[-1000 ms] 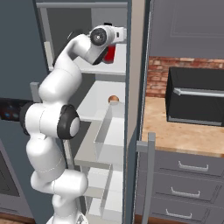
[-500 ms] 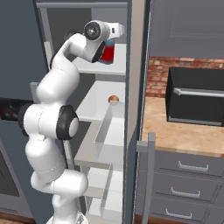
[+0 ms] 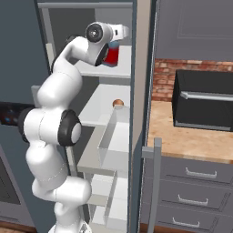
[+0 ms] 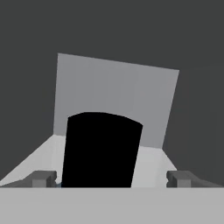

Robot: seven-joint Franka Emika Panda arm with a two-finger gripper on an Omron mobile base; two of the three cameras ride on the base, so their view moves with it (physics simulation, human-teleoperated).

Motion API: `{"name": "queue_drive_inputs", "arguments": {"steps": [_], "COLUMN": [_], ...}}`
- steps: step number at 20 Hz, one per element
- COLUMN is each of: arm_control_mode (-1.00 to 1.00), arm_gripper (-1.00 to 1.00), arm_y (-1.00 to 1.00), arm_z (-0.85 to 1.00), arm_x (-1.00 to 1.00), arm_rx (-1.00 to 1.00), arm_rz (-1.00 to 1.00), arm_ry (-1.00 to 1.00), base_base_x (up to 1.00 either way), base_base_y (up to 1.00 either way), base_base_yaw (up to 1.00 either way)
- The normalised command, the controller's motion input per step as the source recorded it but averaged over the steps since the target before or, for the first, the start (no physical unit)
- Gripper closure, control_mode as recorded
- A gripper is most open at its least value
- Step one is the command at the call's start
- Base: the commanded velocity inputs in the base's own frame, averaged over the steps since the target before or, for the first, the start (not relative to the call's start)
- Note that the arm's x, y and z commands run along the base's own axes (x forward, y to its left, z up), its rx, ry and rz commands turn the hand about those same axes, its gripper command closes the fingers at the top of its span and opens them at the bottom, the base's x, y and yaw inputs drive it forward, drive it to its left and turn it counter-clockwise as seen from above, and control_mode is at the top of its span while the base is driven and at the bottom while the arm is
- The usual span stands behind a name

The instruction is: Place the liquor on the top shelf of the fridge to keep it out of children's reach, and place the onion and pear on lower shelves for easy access.

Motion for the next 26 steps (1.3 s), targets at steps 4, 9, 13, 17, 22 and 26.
{"name": "queue_drive_inputs", "arguments": {"steps": [4, 9, 13, 17, 22, 26], "arm_control_mode": [-1.0, -1.0, -1.0, -1.0, -1.0, -1.0], "arm_gripper": [-1.0, -1.0, -1.0, -1.0, -1.0, -1.0], "arm_y": [0.0, -0.05, -0.04, -0.07, -0.02, -0.04], "arm_z": [-0.08, -0.01, 0.0, 0.0, 0.0, -0.01], "arm_x": [0.25, -0.03, -0.31, -0.46, -0.49, -0.79], "arm_rx": [0.0, 0.0, 0.0, 0.0, 0.0, 0.0], "arm_rz": [0.0, 0.0, 0.0, 0.0, 0.0, 0.0], "arm_ry": [0.0, 0.0, 0.0, 0.0, -0.01, -0.01], "base_base_x": [0.0, 0.0, 0.0, 0.0, 0.0, 0.0], "base_base_y": [0.0, 0.0, 0.0, 0.0, 0.0, 0.0], "base_base_yaw": [0.0, 0.0, 0.0, 0.0, 0.0, 0.0]}}
